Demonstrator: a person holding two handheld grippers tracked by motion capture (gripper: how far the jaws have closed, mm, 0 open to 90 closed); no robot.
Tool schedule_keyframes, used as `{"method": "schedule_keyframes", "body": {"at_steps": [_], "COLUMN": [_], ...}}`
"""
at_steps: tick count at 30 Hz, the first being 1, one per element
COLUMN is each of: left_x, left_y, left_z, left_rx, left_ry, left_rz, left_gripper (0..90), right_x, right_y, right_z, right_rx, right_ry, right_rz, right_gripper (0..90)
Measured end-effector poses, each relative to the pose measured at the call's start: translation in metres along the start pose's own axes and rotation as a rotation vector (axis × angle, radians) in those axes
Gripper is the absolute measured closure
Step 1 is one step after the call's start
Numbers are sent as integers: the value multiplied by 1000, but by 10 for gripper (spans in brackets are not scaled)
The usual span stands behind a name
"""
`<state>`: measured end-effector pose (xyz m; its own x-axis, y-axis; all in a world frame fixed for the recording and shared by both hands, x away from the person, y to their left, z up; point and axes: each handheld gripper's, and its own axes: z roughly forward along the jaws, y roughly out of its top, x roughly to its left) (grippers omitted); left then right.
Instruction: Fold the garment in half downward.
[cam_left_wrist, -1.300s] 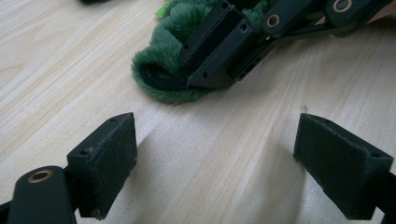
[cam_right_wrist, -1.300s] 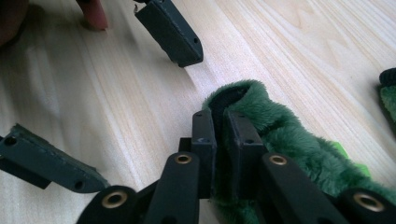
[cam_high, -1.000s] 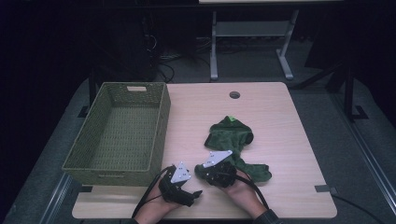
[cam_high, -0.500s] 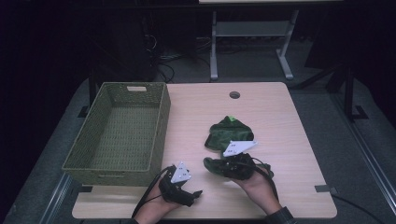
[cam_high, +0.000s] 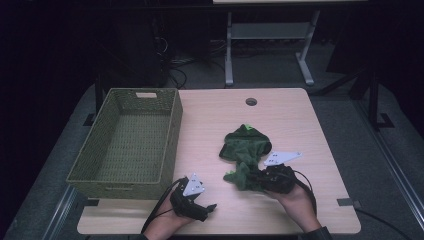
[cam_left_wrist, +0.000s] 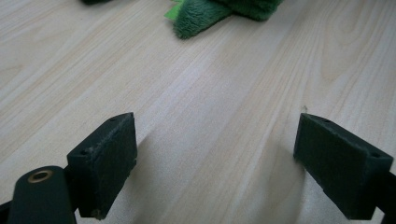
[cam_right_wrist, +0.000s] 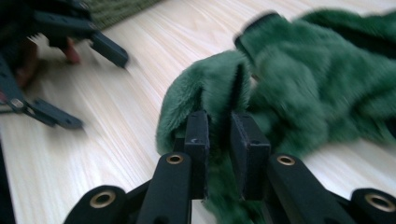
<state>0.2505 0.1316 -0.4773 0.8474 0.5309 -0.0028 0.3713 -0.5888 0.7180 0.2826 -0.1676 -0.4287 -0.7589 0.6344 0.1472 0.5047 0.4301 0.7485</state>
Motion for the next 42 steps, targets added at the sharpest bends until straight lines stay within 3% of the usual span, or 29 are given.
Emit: {"method": "schedule_keyframes", "body": {"at_steps": [4,8,11,14,19,22,37,42], "left_x": [0,0,0,0,0,0,0,0], "left_y": [0,0,0,0,0,0,0,0], "left_z": [0,0,0,0,0,0,0,0], "left_rx": [0,0,-3,-4,-4,-1,0,-1], "left_ry": [0,0,3,1,3,2,1,1], "left_rz": [0,0,1,-3,3,4,-1,-1], "left_gripper": [127,127,127,127,127,127,126,126], "right_x": [-7,-11,-10,-5,-1,-4,-25,-25], "right_y": [-9,-9,-4,8,28,31,1,0], "right_z": [-6,-21,-30,-31,-19,-8,39,40], "right_rx": [16,-9,-38,-46,-54,-26,158,153], "right_ry": [-32,-53,-56,-45,-28,-30,-39,-39], "right_rz": [6,12,1,-26,-60,-63,4,12], "right_gripper": [764,779,883,899,899,899,899,897]}}
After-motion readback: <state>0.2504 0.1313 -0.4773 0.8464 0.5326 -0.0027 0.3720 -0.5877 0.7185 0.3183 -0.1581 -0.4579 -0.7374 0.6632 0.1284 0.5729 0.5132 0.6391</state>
